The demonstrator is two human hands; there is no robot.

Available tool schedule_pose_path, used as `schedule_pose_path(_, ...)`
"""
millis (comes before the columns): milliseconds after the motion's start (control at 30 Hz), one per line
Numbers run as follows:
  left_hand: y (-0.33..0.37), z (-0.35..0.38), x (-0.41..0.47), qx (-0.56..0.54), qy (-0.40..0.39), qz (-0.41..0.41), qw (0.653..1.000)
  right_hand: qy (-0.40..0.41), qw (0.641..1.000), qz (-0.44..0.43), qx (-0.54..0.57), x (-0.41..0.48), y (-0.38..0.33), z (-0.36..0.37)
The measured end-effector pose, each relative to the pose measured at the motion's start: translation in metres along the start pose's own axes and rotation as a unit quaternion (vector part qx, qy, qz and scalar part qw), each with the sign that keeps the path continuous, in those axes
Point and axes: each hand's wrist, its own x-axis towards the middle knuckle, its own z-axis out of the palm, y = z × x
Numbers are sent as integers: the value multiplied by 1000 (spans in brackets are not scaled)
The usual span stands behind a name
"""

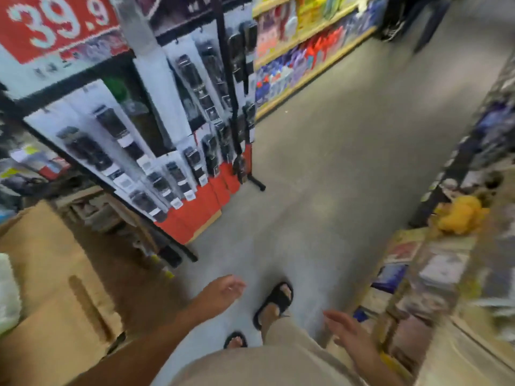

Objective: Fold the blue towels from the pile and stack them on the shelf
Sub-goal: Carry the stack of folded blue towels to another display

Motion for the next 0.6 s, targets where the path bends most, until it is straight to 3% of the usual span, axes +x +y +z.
schedule_pose_path(200,43,-25,109,11,-25,-16,1000,21,1000,-3,23,98,-62,-33)
schedule_pose_path(500,125,-61,220,46,46,-32,997,-39,998,-43,13,243,-212,-92)
schedule_pose_path(600,166,-63,278,52,8,-30,998,-40,998,-41,36,274,-241,-116)
